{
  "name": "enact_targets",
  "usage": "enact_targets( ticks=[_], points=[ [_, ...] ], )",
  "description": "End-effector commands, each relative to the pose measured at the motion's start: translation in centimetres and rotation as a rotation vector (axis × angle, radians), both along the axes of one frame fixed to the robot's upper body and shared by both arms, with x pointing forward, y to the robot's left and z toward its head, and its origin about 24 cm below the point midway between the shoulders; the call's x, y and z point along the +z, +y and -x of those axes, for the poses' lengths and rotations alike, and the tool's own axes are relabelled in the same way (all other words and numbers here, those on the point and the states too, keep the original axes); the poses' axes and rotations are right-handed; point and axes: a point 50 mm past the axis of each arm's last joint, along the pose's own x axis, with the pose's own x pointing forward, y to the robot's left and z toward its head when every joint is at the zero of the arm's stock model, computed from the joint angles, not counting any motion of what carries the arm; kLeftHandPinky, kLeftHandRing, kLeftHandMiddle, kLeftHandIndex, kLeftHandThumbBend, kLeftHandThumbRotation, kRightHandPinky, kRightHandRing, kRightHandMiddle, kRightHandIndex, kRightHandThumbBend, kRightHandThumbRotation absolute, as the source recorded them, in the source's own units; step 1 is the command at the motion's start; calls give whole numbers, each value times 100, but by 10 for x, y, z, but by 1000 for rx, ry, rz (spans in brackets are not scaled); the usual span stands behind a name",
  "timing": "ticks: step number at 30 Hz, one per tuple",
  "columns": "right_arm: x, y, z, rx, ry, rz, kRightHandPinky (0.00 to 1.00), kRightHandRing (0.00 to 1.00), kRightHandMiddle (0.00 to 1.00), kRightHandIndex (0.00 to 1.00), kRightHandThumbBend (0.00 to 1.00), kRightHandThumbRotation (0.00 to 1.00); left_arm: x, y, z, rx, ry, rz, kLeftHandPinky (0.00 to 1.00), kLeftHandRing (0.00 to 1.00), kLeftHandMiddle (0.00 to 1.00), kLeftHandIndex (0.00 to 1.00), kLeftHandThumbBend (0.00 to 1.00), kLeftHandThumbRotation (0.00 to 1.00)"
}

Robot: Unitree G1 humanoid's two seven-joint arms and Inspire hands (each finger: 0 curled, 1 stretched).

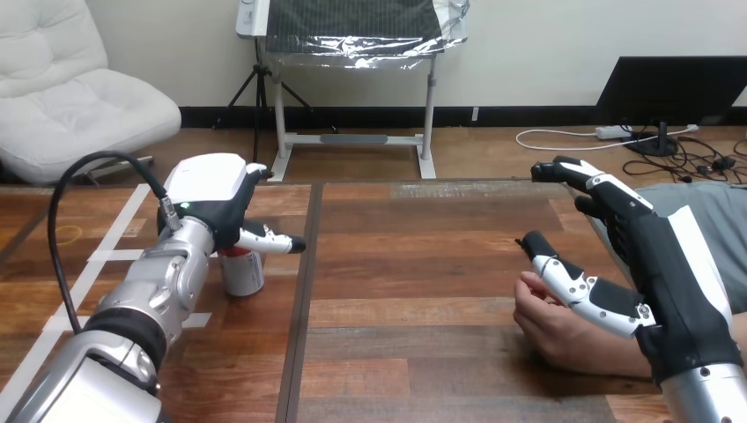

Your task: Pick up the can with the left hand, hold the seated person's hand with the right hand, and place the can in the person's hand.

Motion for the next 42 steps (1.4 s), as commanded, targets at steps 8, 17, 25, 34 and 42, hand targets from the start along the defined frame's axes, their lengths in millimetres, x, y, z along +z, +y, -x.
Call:
enact_targets(
  ticks=[8,17,25,34,42],
  points=[
    [19,-3,-2,16,-67,39,91,92,90,77,43,0,19,-4,-10,-14,-56,-26,85,85,87,87,85,58],
    [19,-4,-2,20,-64,52,92,92,90,77,44,0,13,0,-7,-3,-33,-33,85,85,87,88,85,60],
    [20,-4,-2,24,-57,66,92,92,90,77,44,0,5,4,-3,9,-9,-36,85,85,87,88,86,63],
    [20,-5,-3,27,-54,69,92,91,89,76,44,0,-4,7,3,19,16,-17,86,85,86,88,86,63],
    [21,-5,-3,31,-52,68,92,91,89,76,44,0,-12,9,8,26,29,-1,85,85,86,87,86,62]
  ],
)
